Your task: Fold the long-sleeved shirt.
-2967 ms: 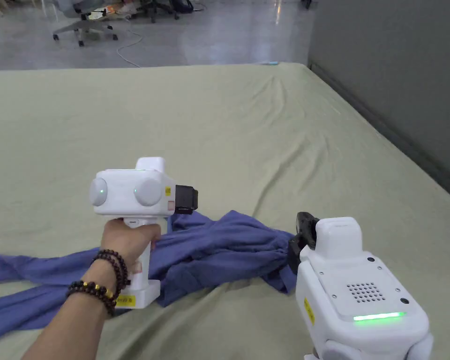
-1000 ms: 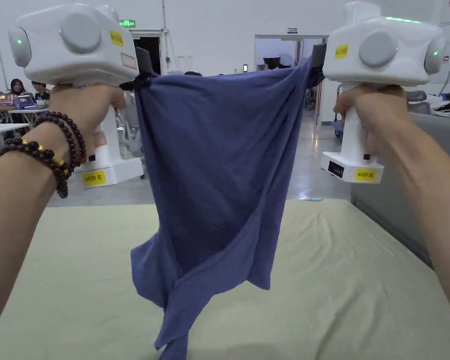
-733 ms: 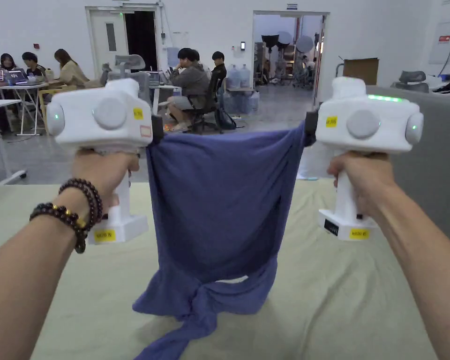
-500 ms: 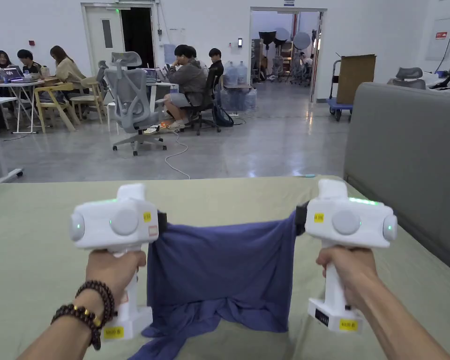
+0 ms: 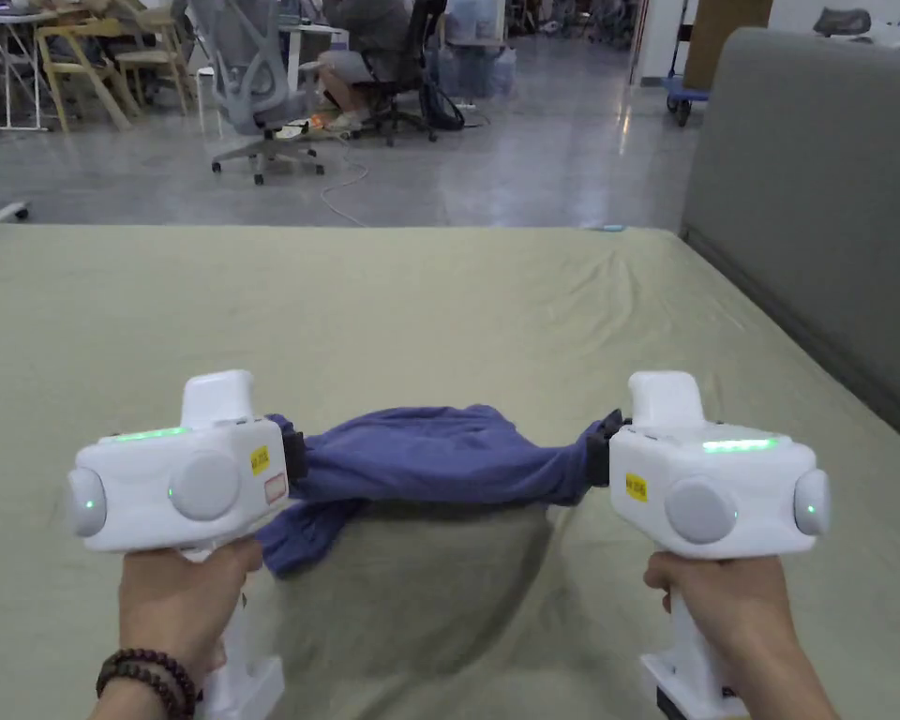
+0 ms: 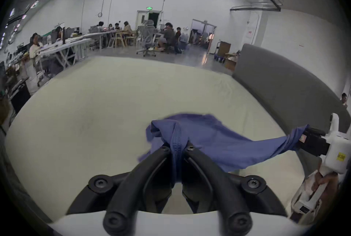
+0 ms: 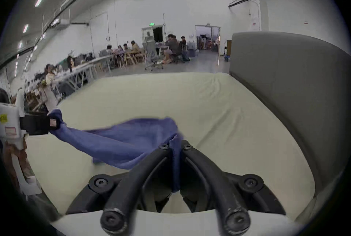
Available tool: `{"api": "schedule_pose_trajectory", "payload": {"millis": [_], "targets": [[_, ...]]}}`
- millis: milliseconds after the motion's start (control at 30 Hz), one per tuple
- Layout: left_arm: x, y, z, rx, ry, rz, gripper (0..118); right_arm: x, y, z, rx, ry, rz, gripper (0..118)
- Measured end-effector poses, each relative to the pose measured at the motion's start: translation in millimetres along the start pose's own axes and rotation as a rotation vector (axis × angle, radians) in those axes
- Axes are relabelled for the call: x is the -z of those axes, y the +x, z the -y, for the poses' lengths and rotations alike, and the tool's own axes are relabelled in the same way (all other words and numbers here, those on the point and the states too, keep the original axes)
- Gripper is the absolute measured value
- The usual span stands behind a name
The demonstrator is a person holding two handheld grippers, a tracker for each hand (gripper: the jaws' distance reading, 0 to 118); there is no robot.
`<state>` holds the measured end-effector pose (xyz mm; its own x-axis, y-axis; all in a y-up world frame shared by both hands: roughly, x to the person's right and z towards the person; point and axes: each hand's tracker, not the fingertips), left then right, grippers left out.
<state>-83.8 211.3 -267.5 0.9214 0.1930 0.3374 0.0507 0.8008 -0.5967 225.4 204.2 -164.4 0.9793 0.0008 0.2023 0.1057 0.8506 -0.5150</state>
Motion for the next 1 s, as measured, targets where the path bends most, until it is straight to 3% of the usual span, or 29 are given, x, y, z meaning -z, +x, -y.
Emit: {"api": "schedule_pose_trajectory", "payload": {"millis": [67,233,367,400,433,467,500,533,567,667,700,733,767,800,900,933,1000], "targets": [[-6,-4,46,0.004,-0.068,-0.03,3,-11,-7,41,-0.013,-0.075,0.005,2],[-8,-27,146,-0.051,-0.281,-0.07,3,-31,-13,140,0.056,-0.311,-0.029,2],[-4,-40,164,-0.068,-0.286,-0.035,4,-23,-10,170,0.044,-0.391,-0.015,2],[-8,-42,161,-0.082,-0.27,-0.023,9,-27,-9,169,0.062,-0.386,-0.028,4],[-13,-43,158,-0.084,-0.26,-0.015,22,-34,-7,164,0.081,-0.356,-0.006,13],[-16,-44,153,-0.075,-0.26,-0.017,49,-41,-6,159,0.088,-0.319,0.033,34],[-19,-46,148,-0.056,-0.262,-0.017,101,-53,0,153,0.083,-0.29,0.065,81],[-25,-46,144,-0.049,-0.258,-0.018,118,-60,3,148,0.069,-0.261,0.072,110],[-37,-47,137,-0.03,-0.154,-0.003,116,-68,7,142,0.063,-0.223,0.08,118],[-44,-54,121,-0.057,-0.169,-0.035,114,-79,22,127,0.107,-0.22,0.125,114],[-40,-50,131,-0.068,-0.17,-0.043,87,-79,24,125,0.131,-0.225,0.126,91],[-40,-50,131,-0.069,-0.159,-0.036,29,-77,26,125,0.163,-0.227,0.102,52],[-36,-49,130,-0.063,-0.157,-0.031,0,-73,27,126,0.178,-0.239,0.083,1],[-32,-45,132,-0.065,-0.122,-0.063,0,-67,23,130,0.183,-0.293,0.123,0],[-35,-36,132,-0.048,-0.162,-0.013,0,-59,16,138,0.204,-0.312,0.064,0],[-34,-33,134,-0.052,-0.158,-0.01,0,-55,13,142,0.221,-0.326,0.069,16],[-32,-43,123,-0.065,-0.162,0.011,0,-44,4,151,0.222,-0.362,0.051,90]]}}
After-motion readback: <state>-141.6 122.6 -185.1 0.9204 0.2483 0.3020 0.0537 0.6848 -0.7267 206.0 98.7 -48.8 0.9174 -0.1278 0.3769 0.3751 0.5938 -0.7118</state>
